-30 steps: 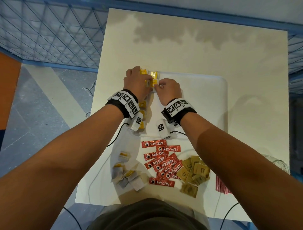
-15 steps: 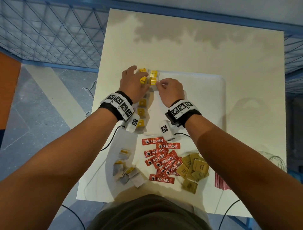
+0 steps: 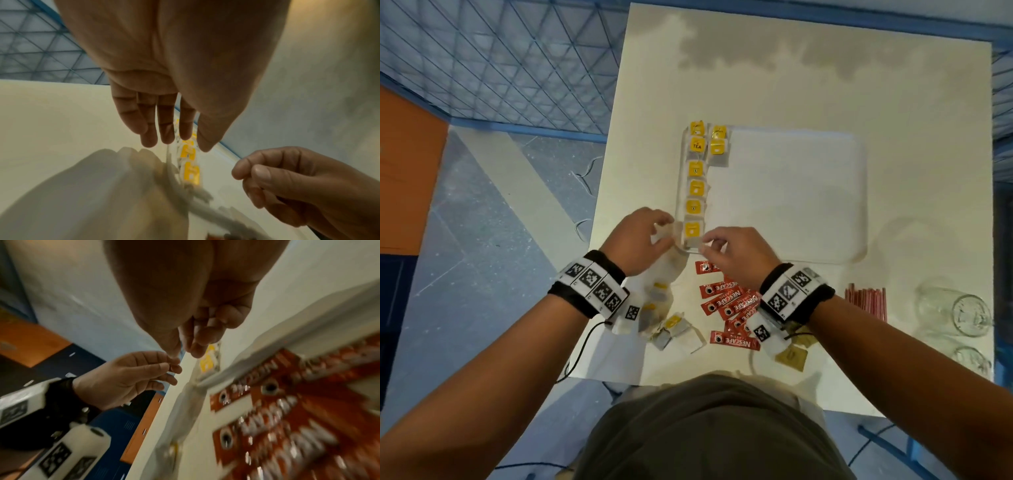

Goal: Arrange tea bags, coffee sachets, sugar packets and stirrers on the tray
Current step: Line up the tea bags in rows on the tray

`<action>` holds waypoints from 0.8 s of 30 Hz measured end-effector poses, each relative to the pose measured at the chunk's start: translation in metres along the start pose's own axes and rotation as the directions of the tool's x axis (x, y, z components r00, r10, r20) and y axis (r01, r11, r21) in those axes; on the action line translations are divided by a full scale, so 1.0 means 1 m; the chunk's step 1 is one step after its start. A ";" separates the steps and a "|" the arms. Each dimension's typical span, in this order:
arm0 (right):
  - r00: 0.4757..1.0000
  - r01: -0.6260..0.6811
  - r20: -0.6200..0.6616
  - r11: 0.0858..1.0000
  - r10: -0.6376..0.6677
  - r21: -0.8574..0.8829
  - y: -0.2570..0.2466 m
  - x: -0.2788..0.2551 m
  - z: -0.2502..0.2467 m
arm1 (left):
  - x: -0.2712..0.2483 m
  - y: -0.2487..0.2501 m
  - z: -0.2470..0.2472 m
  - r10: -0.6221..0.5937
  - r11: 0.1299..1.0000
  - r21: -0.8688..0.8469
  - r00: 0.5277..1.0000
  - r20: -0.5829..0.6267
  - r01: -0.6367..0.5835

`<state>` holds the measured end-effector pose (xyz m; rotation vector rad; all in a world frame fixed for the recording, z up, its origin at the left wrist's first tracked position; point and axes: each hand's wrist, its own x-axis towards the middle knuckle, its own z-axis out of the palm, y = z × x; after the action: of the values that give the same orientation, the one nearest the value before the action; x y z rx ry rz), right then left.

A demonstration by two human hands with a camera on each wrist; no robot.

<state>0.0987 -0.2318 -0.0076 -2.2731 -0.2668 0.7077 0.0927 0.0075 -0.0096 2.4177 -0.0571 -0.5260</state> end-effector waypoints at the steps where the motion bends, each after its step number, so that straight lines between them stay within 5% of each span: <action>1: 0.999 0.020 0.042 1.000 -0.019 -0.021 -0.001 -0.007 0.008 | -0.011 -0.005 0.003 -0.002 1.000 0.014 1.000 0.022 0.002; 12: 0.879 0.343 0.435 0.891 -0.193 -0.299 -0.012 -0.048 0.072 | -0.077 -0.033 0.041 -0.027 1.000 0.012 0.988 0.152 0.025; 24: 0.908 0.315 0.360 0.915 -0.213 -0.254 -0.015 -0.047 0.079 | -0.076 -0.035 0.047 -0.017 0.997 0.073 0.993 0.116 0.008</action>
<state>0.0158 -0.1932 -0.0238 -2.3301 -0.8874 0.9463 0.0012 0.0199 -0.0368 2.4567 -0.1134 -0.6819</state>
